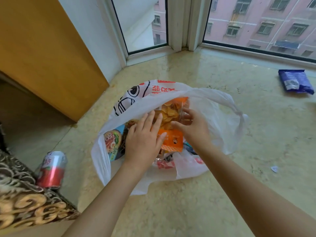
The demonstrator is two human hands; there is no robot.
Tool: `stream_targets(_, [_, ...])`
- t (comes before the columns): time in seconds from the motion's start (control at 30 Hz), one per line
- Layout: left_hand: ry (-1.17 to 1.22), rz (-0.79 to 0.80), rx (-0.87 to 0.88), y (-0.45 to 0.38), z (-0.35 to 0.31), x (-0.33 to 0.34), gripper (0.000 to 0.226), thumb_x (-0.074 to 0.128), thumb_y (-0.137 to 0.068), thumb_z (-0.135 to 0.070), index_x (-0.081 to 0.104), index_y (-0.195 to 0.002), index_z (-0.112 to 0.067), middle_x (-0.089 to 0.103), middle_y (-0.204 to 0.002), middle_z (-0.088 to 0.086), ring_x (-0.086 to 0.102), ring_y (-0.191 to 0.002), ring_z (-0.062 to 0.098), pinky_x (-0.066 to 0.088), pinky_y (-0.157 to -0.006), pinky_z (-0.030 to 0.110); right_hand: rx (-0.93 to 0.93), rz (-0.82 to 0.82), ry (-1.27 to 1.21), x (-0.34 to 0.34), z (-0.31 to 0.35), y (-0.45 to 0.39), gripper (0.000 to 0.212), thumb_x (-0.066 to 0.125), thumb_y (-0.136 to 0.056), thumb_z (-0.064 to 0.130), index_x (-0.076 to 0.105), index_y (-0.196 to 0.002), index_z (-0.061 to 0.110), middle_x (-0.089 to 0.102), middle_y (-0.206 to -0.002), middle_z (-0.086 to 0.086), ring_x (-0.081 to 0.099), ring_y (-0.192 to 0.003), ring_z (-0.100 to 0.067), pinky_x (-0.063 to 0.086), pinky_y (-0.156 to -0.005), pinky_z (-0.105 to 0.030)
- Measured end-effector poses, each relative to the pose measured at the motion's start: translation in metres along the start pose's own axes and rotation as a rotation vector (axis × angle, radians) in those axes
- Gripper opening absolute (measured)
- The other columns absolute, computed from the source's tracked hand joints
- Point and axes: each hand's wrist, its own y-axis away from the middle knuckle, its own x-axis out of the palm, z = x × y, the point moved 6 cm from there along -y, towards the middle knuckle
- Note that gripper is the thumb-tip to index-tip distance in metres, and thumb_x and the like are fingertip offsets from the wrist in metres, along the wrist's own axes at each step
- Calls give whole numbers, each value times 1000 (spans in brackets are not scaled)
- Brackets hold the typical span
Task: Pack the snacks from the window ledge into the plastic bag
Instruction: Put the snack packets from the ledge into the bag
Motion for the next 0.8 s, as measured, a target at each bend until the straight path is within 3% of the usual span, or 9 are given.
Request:
stream_targets(0.07, [11,-1,33,2,-13,-1,60,28,-95,-52,40,-146,-21,42,-149,4,41,-136,20,44,-96,38,-105,-13,171,-16,1,12,56,69,-84,37,49,-135,28,56,-127,10,55,-112,-8,48,-89,-27])
stream_targets(0.13, [31,-8,80,5,-28,-3,60,31,-95,-51,39,-146,-21,42,-149,4,41,-135,21,44,-95,39,-245,-39,417,-35,2,29,50,64,-87,37,50,-135,29,53,-132,12,53,-115,-9,47,-83,-27])
stream_targets(0.2, [45,-3,119,9,-45,-5,60,33,-95,-50,37,-147,-20,40,-150,4,40,-136,21,45,-95,39,-408,-82,674,-54,-1,48,49,66,-85,33,55,-132,23,55,-133,6,56,-115,-18,49,-78,-31])
stream_targets(0.3, [65,11,182,15,-77,-5,62,33,-95,-49,34,-148,-18,36,-152,4,34,-140,20,45,-98,39,-524,-121,889,-84,-22,72,46,55,-88,36,56,-130,17,56,-136,-3,57,-117,-25,51,-84,-36])
stream_targets(0.47, [139,-3,294,18,-149,-3,57,42,-94,-45,43,-143,-17,44,-147,5,42,-135,21,45,-98,40,-448,-122,974,-136,-67,102,52,47,-89,38,53,-135,16,51,-142,-4,54,-124,-28,50,-95,-42])
stream_targets(0.8, [189,-9,497,2,-312,5,57,41,-90,-45,46,-141,-20,47,-145,2,43,-132,18,46,-93,38,-241,-252,998,-281,-133,132,55,40,-93,41,47,-140,14,48,-144,-8,50,-128,-29,47,-97,-44])
